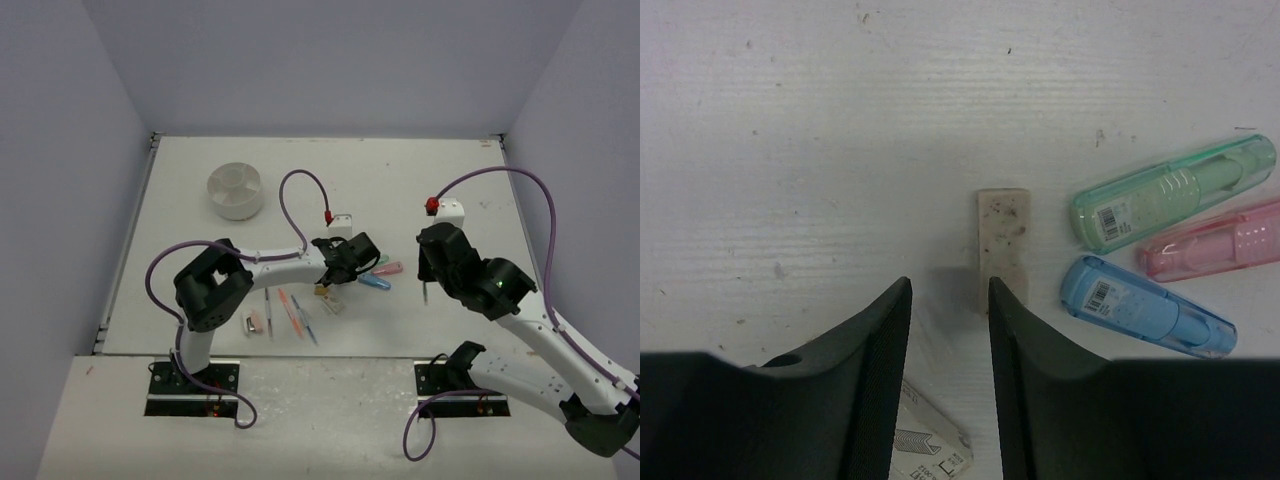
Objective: Sort the stationery into containers
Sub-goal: Pick up the pen cap from the center of the board.
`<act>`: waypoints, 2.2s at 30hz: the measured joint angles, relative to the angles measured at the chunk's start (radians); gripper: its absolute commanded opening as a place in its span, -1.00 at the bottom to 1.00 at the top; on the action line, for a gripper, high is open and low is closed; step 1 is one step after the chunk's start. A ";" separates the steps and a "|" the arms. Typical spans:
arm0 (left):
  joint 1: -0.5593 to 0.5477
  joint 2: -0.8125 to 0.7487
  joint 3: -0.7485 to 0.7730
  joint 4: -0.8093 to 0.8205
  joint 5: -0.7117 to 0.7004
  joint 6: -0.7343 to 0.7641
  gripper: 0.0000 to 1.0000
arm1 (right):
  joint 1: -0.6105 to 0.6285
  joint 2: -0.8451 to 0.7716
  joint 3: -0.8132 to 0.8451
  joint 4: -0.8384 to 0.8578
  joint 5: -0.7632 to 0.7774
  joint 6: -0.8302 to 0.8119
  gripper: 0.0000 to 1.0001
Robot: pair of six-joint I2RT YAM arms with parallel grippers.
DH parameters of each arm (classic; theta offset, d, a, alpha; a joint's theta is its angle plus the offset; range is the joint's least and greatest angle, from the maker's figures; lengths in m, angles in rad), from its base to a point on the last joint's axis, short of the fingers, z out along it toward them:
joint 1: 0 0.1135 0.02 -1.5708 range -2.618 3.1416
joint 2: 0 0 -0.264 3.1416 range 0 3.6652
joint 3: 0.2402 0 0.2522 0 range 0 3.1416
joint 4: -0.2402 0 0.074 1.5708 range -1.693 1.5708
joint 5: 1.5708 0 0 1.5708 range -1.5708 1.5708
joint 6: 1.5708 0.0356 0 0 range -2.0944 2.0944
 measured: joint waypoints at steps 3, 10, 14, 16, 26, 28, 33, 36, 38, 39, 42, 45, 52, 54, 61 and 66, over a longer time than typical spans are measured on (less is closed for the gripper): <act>-0.001 0.015 0.000 -0.012 -0.005 -0.012 -0.26 | 0.000 -0.003 -0.003 0.003 0.000 -0.003 -1.00; -0.011 0.019 0.000 -0.015 -0.013 -0.033 -0.35 | 0.000 -0.005 -0.014 0.006 -0.002 -0.008 -1.00; -0.016 0.019 0.000 -0.016 -0.017 -0.040 -0.26 | 0.000 -0.011 -0.016 0.006 -0.003 -0.008 -1.00; -0.019 0.019 0.000 -0.017 -0.021 -0.041 -0.23 | 0.000 -0.015 -0.018 0.007 -0.003 -0.009 -1.00; -0.040 0.019 0.000 -0.029 -0.051 -0.057 -0.20 | 0.000 -0.016 -0.030 0.021 -0.011 -0.015 -1.00; -0.040 0.019 0.000 -0.035 -0.060 -0.057 -0.20 | 0.000 -0.016 -0.030 0.021 -0.013 -0.015 -1.00; -0.040 0.013 0.000 -0.041 -0.074 -0.058 -0.20 | 0.000 -0.011 -0.031 0.022 -0.024 -0.015 -1.00; -0.040 0.007 -0.002 -0.042 -0.077 -0.058 -0.21 | 0.000 -0.002 -0.031 0.022 -0.025 -0.015 -1.00; -0.040 0.005 -0.003 -0.042 -0.077 -0.058 -0.23 | 0.000 0.002 -0.031 0.021 -0.025 -0.015 -1.00; -0.040 0.005 -0.003 -0.042 -0.077 -0.058 -0.23 | 0.000 0.004 -0.031 0.022 -0.025 -0.015 -1.00; -0.040 0.005 -0.003 -0.042 -0.076 -0.060 -0.24 | 0.000 0.006 -0.032 0.022 -0.025 -0.016 -1.00; -0.040 0.005 -0.014 -0.040 -0.076 -0.066 -0.24 | 0.000 0.006 -0.032 0.023 -0.025 -0.016 -1.00; -0.042 0.005 -0.050 -0.045 -0.076 -0.081 -0.25 | 0.000 0.016 -0.034 0.026 -0.025 -0.016 -1.00; -0.042 0.005 -0.051 -0.045 -0.076 -0.084 -0.26 | 0.000 0.019 -0.035 0.027 -0.025 -0.016 -1.00; -0.046 0.005 -0.051 -0.038 -0.063 -0.084 -0.47 | 0.000 0.027 -0.039 0.028 -0.026 -0.016 -1.00; -0.046 0.005 -0.051 -0.036 -0.057 -0.084 -0.58 | 0.000 0.032 -0.042 0.029 -0.026 -0.016 -1.00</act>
